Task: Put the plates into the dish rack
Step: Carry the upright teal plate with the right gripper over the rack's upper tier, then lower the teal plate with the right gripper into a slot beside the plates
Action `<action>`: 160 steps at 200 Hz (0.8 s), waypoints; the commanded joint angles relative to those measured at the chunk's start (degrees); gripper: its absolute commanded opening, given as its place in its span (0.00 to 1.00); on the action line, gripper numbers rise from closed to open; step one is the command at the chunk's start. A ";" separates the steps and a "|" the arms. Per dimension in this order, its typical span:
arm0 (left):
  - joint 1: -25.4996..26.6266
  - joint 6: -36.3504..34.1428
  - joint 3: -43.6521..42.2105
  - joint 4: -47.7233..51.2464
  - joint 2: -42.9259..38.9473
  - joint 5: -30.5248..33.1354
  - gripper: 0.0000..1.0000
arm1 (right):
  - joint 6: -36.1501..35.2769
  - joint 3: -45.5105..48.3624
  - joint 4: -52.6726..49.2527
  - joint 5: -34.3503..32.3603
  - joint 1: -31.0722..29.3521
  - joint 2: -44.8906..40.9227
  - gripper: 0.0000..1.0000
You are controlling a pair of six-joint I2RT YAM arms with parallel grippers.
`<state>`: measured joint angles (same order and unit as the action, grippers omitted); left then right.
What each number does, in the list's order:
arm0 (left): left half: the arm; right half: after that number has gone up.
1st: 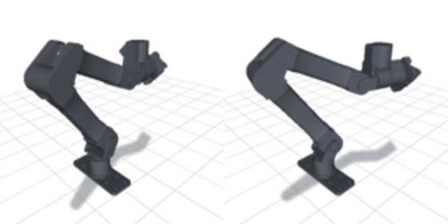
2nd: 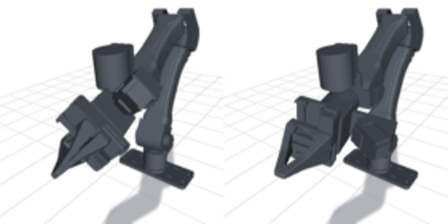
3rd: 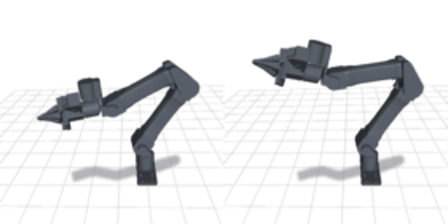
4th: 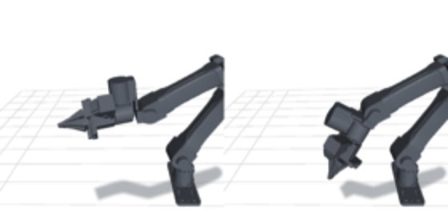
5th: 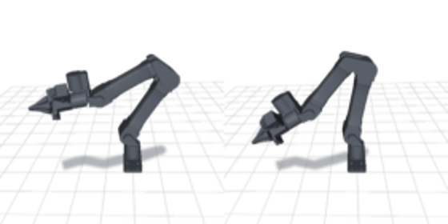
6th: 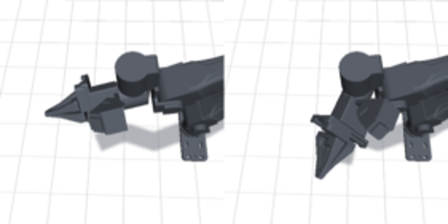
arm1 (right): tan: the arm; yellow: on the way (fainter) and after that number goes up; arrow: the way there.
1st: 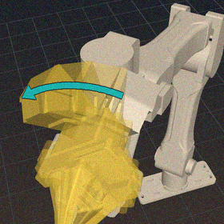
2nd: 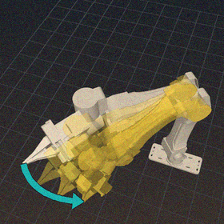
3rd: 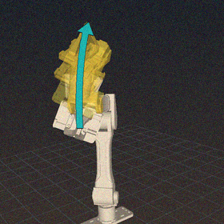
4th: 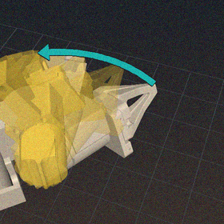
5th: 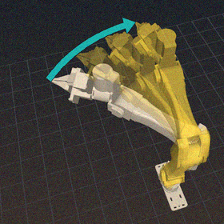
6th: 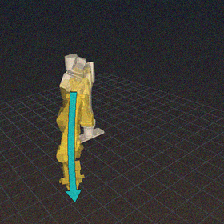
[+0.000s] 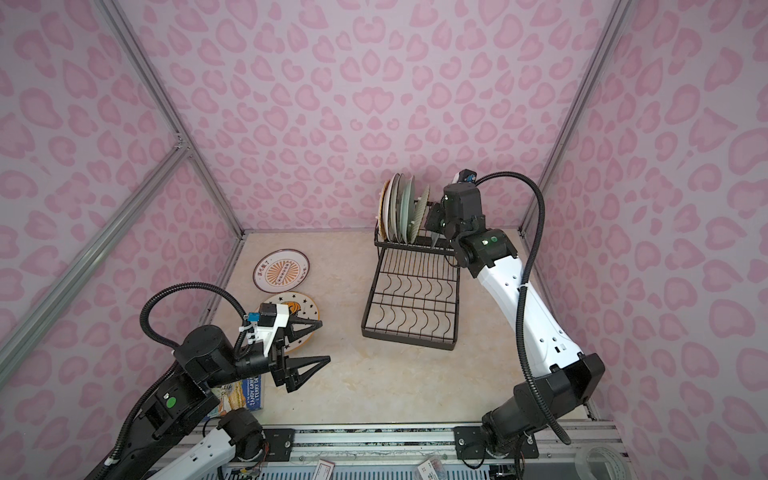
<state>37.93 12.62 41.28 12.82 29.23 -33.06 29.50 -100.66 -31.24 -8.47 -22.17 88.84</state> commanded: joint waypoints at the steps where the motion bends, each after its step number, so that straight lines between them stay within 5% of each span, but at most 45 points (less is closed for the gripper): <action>1: 0.03 -0.89 -0.25 -1.26 -0.28 0.29 0.98 | 0.78 -1.78 6.46 2.73 0.03 1.82 0.00; 160: -0.05 -1.77 -0.19 -0.34 0.43 1.00 0.98 | -4.08 -18.08 0.13 7.40 -0.23 11.84 0.00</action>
<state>37.93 11.79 41.15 13.32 29.45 -32.08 26.44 -117.95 -34.87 -2.92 -22.33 100.05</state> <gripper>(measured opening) 0.976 0.085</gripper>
